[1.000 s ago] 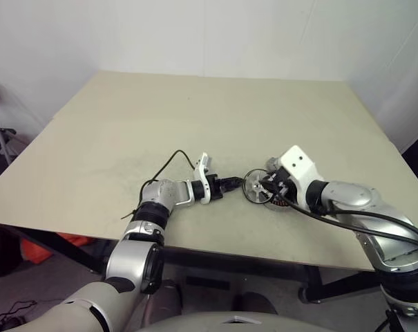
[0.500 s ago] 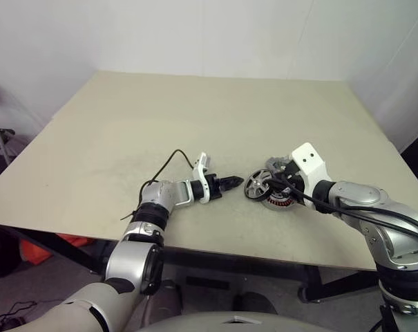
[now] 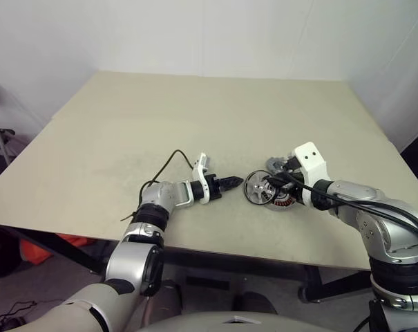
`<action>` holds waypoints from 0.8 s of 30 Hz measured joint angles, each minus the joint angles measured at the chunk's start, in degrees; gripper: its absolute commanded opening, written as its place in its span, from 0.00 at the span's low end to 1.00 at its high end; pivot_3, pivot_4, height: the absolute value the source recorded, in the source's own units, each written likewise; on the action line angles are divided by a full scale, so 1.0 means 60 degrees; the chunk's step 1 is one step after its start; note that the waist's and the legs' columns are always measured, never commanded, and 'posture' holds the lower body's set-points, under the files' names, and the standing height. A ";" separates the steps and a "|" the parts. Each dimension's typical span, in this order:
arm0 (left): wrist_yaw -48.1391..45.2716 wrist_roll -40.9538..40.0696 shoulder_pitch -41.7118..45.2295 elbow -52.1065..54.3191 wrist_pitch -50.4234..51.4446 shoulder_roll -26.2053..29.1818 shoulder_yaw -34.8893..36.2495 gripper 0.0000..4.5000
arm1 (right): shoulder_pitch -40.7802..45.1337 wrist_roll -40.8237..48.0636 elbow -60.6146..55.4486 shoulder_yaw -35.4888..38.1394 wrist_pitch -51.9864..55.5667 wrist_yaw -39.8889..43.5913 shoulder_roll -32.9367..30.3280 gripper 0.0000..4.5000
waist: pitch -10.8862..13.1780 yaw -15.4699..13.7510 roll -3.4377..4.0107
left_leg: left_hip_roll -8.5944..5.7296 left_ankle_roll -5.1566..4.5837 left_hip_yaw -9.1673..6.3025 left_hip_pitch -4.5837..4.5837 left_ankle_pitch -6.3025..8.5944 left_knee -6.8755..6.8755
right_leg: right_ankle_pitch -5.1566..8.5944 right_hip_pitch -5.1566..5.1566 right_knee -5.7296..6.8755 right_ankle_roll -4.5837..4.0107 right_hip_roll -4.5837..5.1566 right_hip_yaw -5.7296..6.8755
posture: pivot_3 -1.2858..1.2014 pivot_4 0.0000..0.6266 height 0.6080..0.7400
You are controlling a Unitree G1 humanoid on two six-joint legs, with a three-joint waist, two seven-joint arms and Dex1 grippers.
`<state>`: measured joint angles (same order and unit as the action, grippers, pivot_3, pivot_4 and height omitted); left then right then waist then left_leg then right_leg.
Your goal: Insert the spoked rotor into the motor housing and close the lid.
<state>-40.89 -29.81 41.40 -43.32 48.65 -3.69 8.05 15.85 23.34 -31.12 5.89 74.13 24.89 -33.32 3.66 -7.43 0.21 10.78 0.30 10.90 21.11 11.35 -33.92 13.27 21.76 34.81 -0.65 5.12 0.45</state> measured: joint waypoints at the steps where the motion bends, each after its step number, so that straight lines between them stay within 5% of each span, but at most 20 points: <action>1: 0.0001 0.0002 -0.0007 0.0000 -0.0016 0.0007 -0.0004 0.39 | 0.0022 0.0053 -0.0003 0.0050 0.0000 0.0003 0.0045 0.21 | -0.0001 0.0000 0.0002 | 0.0000 0.0000 0.0000 -0.0001 0.0000 0.0001 | 0.0000 0.0000 0.0000 0.0000 0.0000 -0.0001 | 0.52 0.00 1.00; 4: 0.0014 0.0013 -0.0012 0.0000 -0.0035 0.0022 -0.0010 0.39 | 0.0158 0.0262 -0.0017 0.0159 0.0038 0.0019 0.0184 0.09 | -0.0002 0.0002 0.0003 | 0.0001 0.0002 0.0000 -0.0009 -0.0001 0.0002 | 0.0000 -0.0008 0.0001 0.0000 0.0000 0.0000 | 0.52 0.00 1.00; 16: 0.0042 0.0137 -0.0027 0.0000 -0.0225 0.0066 -0.0009 0.39 | 0.0331 0.0502 0.0169 0.0329 0.0245 -0.0052 0.0355 0.09 | -0.0002 0.0015 0.0003 | 0.0000 0.0009 0.0000 -0.0013 -0.0005 0.0002 | -0.0001 -0.0008 0.0003 0.0000 0.0000 -0.0001 | 0.52 0.00 1.00; 24: 0.0080 0.0173 -0.0050 0.0005 -0.0419 0.0191 0.0046 0.39 | 0.1792 0.1099 0.0550 0.0988 0.0879 -0.0210 0.1856 0.09 | -0.0007 0.0079 0.0010 | 0.0000 0.0033 0.0000 -0.0016 -0.0020 0.0036 | -0.0001 0.0012 0.0008 0.0000 -0.0005 -0.0002 | 0.52 0.00 1.00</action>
<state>-40.41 -28.78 41.09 -43.29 46.13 -2.55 8.33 26.60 29.93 -27.82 11.82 79.40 23.63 -22.19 3.62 -6.95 0.27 10.79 0.50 10.90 21.01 11.23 -33.70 13.27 21.83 34.85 -0.65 5.09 0.44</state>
